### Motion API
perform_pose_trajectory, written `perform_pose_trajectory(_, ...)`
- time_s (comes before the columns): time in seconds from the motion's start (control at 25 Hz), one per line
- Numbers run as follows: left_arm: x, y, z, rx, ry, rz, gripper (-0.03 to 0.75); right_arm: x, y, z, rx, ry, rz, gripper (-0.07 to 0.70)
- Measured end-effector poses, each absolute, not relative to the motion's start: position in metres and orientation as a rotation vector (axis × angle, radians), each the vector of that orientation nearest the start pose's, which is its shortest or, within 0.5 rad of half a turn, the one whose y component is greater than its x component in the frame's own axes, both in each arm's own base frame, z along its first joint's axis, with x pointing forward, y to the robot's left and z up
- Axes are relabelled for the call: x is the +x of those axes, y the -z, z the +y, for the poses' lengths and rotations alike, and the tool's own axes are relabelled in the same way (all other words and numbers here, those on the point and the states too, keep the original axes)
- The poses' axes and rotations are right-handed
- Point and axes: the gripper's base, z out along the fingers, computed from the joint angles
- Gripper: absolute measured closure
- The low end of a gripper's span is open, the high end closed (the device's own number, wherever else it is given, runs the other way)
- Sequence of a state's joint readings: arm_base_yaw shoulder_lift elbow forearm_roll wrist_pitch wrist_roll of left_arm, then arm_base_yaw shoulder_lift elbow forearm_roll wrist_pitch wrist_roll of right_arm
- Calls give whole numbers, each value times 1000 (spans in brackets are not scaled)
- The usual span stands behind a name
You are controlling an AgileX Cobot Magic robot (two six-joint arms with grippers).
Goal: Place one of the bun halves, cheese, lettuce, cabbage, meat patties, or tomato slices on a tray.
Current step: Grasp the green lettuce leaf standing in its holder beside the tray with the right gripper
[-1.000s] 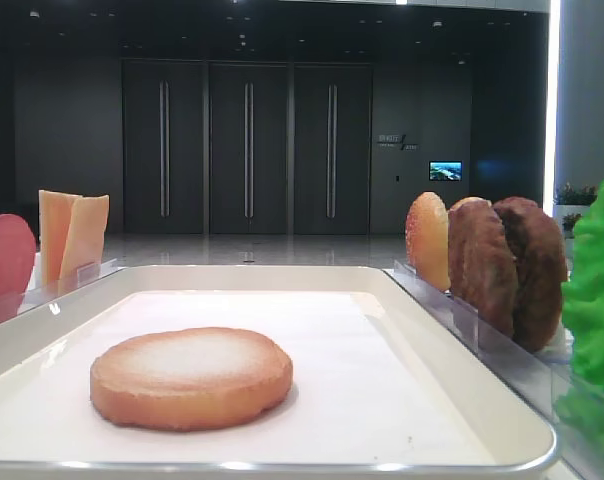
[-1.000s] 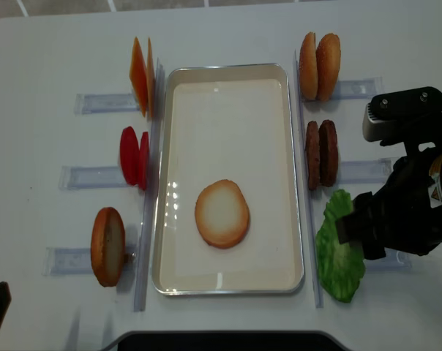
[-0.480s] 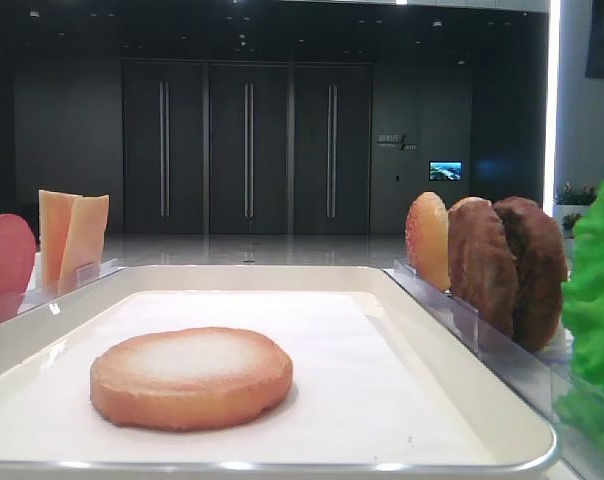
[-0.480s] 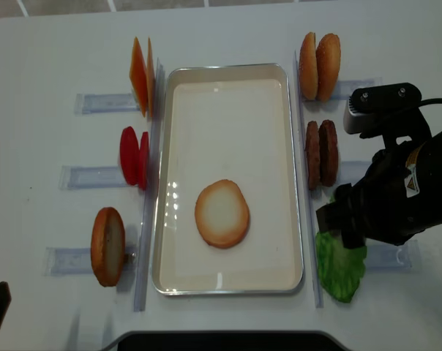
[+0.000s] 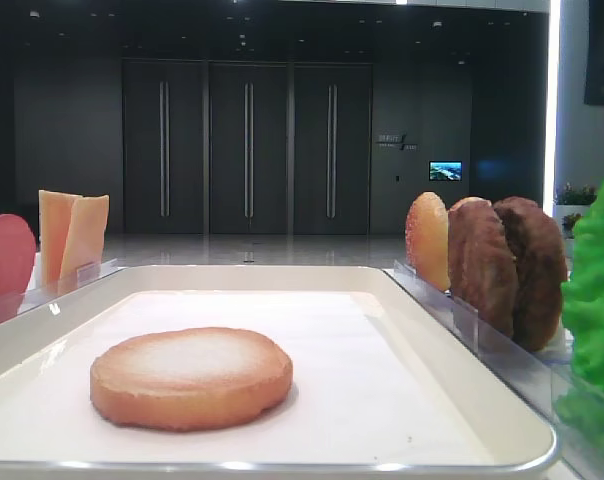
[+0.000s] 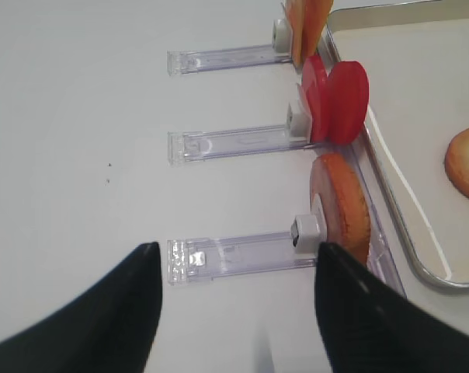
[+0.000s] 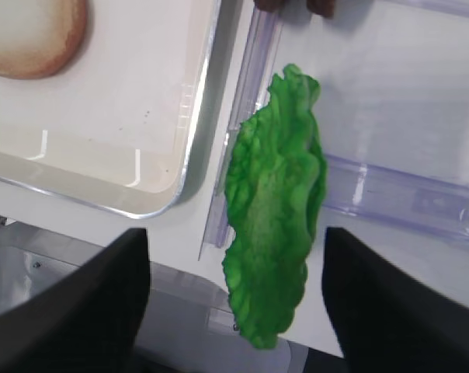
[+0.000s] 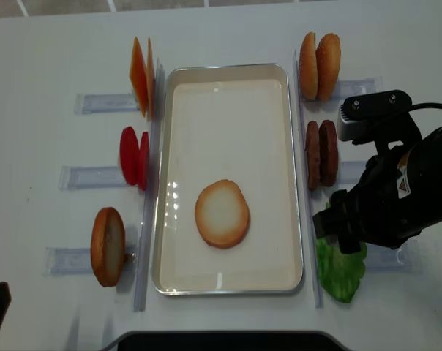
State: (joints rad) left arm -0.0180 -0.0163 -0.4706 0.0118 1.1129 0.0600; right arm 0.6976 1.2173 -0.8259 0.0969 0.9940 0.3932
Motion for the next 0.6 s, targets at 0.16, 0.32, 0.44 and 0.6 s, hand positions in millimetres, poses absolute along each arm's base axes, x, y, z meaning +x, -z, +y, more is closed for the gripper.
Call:
perform_pose_trajectory(0.16, -6, -265, 1, 81, -39, 2108, 244, 156, -260, 141, -390, -327, 2900, 176)
perform_pose_trajectory(0.32, -6, -265, 1, 81, -39, 2108, 244, 156, -260, 141, -396, -326, 2899, 180)
perform_pose_trajectory(0.44, -6, -265, 1, 81, -39, 2108, 244, 156, -260, 140, -405, -320, 2899, 180)
perform_pose_trajectory(0.6, -6, -265, 1, 81, -39, 2108, 244, 156, -259, 140, -415, -308, 2900, 181)
